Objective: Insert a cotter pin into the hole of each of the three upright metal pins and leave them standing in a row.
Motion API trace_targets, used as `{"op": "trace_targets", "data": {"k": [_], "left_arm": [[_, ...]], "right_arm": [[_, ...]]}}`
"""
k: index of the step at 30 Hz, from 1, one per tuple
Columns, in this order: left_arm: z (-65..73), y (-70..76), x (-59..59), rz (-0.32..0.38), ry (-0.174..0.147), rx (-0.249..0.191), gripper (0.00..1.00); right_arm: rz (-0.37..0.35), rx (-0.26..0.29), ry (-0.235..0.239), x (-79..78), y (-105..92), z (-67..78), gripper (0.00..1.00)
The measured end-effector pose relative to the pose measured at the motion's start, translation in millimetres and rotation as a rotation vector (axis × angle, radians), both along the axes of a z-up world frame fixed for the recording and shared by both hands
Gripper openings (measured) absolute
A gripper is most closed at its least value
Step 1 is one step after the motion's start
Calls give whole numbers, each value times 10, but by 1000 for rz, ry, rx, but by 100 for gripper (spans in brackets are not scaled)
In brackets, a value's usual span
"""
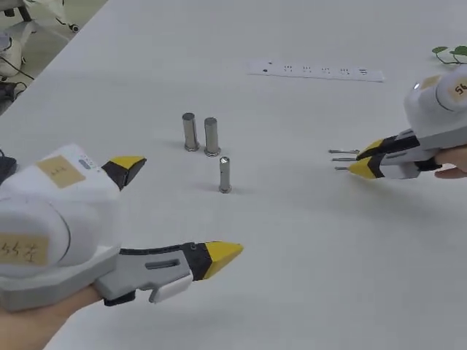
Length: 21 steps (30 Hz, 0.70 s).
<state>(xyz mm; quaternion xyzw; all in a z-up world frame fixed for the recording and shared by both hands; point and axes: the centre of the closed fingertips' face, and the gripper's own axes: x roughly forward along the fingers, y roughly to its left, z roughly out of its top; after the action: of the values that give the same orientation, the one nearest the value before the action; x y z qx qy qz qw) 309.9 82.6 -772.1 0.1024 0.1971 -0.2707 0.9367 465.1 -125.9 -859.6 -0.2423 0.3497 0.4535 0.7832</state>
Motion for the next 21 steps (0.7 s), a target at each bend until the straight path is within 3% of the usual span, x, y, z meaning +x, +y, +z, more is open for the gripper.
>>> {"op": "trace_targets", "data": {"k": [6,9,10,17,21], "left_arm": [[7,18,4,12,1,-3,92],[19,27,5,21,-1,-4,93],[23,28,4,23,-2,-6,93],[17,46,-17,29,1,0,92],[-4,71,-27,36,6,4,92]], "right_arm": [[30,-42,21,2,-6,-45,15],[67,-101,29,-33,-39,-86,14],[77,-82,19,-18,-2,-68,13],[97,-140,74,-40,-12,-69,11],[165,-198,80,-68,6,-74,9]]}}
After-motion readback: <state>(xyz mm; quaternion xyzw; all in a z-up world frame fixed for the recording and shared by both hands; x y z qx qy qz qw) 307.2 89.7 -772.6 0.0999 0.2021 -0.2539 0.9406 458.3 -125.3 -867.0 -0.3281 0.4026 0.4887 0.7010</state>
